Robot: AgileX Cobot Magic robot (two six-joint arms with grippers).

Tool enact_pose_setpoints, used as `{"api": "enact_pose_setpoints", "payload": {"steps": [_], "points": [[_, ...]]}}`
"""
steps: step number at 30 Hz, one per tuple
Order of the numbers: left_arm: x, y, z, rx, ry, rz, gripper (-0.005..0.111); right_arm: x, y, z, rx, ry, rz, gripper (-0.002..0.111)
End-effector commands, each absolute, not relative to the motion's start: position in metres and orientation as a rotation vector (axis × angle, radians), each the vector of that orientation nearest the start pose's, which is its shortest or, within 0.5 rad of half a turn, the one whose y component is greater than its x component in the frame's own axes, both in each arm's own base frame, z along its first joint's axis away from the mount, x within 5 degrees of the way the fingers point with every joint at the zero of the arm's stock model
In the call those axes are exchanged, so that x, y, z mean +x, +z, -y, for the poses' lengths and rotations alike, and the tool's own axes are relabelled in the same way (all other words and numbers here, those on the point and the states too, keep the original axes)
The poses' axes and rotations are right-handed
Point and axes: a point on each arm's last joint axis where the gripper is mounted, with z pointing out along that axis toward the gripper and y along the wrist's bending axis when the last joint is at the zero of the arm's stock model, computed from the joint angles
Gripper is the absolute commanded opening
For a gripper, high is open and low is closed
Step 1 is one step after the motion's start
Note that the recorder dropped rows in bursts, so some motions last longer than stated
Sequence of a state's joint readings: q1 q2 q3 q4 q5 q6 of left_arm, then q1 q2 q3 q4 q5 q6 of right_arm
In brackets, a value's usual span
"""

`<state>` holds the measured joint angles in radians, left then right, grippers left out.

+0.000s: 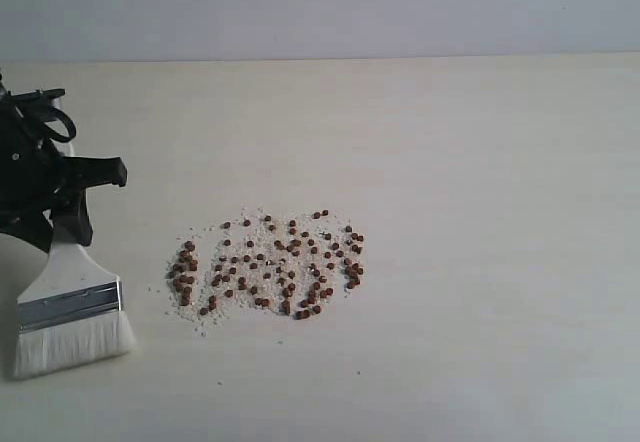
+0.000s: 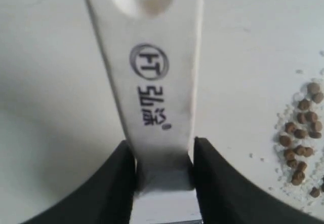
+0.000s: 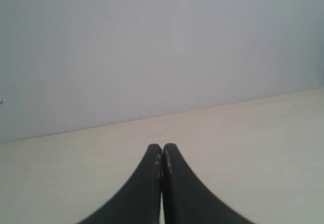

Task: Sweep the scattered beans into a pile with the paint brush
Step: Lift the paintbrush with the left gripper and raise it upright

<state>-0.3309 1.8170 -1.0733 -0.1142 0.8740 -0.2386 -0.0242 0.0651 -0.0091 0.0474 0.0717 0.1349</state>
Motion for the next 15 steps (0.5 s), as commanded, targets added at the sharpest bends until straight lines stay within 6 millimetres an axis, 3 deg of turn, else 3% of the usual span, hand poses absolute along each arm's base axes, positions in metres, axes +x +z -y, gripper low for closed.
{"api": "enact_pose_setpoints", "payload": {"steps": [1, 8, 15], "points": [[0.302, 0.159, 0.114, 0.036, -0.165, -3.07, 0.0, 0.061, 0.206, 0.001, 0.164, 0.128, -1.591, 0.0], [0.306, 0.151, 0.115, 0.021, -0.183, -3.002, 0.0, 0.061, 0.206, 0.001, 0.164, 0.128, -1.591, 0.0], [0.301, 0.176, 0.114, 0.113, -0.202, -2.962, 0.0, 0.061, 0.206, 0.001, 0.164, 0.128, -1.591, 0.0]]}}
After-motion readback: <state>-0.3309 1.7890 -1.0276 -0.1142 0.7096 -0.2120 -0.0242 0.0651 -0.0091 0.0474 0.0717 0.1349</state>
